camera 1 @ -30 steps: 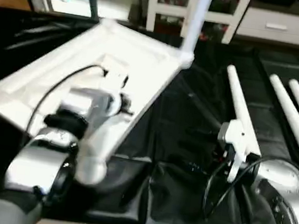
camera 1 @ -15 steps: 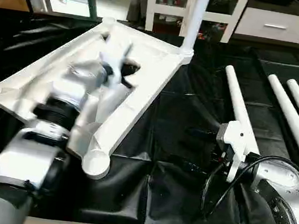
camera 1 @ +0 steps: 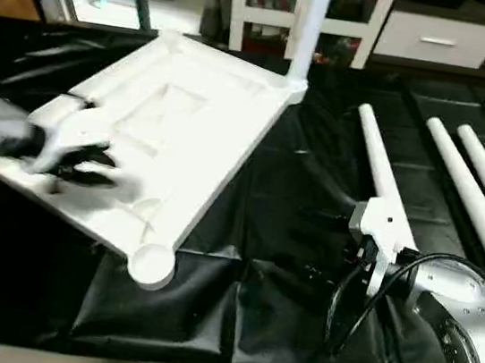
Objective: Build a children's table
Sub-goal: Rotate table base
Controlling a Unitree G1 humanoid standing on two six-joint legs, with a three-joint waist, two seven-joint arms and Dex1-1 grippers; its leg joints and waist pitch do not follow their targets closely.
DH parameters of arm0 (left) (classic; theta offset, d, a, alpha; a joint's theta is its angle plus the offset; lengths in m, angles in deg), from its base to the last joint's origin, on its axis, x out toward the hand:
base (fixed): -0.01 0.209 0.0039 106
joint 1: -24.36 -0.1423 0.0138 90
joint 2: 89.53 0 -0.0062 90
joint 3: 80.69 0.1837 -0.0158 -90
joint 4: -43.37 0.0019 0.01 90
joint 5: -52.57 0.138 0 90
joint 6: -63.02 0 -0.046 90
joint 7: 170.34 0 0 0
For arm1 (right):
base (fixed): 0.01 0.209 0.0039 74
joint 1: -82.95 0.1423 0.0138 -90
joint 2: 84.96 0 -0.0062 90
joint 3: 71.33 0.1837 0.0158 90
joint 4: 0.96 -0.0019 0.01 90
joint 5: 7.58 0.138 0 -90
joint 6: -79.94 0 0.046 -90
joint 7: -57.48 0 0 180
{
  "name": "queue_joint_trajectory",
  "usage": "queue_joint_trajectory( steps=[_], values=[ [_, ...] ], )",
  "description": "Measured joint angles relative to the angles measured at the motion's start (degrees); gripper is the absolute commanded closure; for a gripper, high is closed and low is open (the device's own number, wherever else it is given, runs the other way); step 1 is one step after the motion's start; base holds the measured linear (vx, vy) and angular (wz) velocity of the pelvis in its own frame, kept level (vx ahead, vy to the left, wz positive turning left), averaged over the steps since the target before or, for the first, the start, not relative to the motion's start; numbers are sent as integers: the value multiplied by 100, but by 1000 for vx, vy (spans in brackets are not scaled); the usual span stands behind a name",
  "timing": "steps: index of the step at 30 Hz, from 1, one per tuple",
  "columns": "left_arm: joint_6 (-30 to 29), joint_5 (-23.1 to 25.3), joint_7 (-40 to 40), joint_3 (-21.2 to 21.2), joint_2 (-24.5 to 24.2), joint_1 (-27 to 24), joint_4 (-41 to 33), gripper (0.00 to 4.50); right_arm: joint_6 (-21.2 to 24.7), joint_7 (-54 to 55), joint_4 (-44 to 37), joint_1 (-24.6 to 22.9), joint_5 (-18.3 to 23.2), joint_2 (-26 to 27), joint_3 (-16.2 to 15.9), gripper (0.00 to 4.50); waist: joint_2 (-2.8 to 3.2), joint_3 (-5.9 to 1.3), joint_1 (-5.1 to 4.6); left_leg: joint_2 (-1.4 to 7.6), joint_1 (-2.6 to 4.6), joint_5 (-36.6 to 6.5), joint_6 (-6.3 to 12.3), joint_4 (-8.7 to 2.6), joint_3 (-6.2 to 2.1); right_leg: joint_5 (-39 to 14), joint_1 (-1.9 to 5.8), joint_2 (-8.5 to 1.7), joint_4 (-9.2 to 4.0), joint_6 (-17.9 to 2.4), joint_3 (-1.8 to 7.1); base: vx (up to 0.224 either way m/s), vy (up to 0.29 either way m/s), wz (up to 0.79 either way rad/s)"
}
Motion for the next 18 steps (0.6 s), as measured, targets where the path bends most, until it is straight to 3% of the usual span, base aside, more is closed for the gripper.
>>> queue_joint_trajectory(
  steps=[5, 11, 18],
  values=[
    [254, 163, -50, 117, -41, -13, 166, 234, -1, -12, 1, 0, 11, -6, 0, 0, -7, -4, -29, 1, 4, 4, -6, 0, -1, 3, 0, 1, 7, -1, -1, 0, 0, 0],
    [942, 579, 772, 255, 302, 185, 758, 234, -1, -17, 0, 1, 25, -25, 0, 0, -8, -5, -25, 1, 8, 5, -7, 3, -3, 5, 2, 2, 15, -1, -1, 0, 0, 0],
    [1114, 861, 634, 542, 376, 209, 943, 234, 0, -23, 0, -1, 33, -104, 1, 0, -9, -5, -50, 3, 10, 7, -8, 2, -4, 6, -2, 5, 16, -1, -1, 0, 0, 0]
  ],
)
